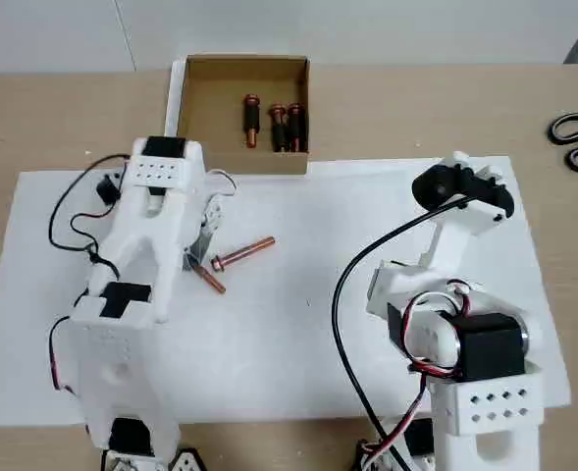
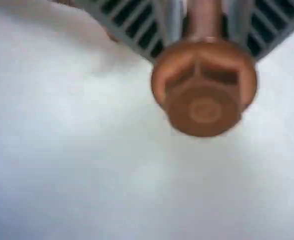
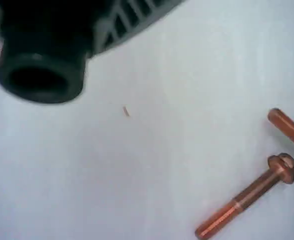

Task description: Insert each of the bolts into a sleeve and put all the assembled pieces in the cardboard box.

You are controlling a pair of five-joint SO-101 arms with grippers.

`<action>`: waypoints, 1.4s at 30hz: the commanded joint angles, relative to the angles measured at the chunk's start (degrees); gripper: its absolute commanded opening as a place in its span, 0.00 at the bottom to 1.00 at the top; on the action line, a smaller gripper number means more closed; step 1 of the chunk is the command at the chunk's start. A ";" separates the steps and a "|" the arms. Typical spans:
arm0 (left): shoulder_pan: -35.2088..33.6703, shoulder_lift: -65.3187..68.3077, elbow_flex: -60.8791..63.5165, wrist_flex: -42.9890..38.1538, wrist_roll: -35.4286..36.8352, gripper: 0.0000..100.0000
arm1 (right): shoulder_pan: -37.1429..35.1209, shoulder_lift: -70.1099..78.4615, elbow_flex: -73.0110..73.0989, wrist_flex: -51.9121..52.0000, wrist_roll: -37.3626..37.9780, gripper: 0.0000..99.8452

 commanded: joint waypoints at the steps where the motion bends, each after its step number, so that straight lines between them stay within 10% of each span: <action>1: 0.97 -11.08 -3.03 1.67 -0.18 0.01 | 0.22 -0.48 -0.26 -1.27 -0.35 0.00; 18: 5.71 -36.31 -5.67 1.58 -4.66 0.01 | 0.13 -0.48 -0.44 -3.30 1.76 0.00; 42: 6.07 -48.35 -22.02 -9.85 -28.92 0.01 | -11.21 -5.23 -0.26 -13.23 6.42 0.00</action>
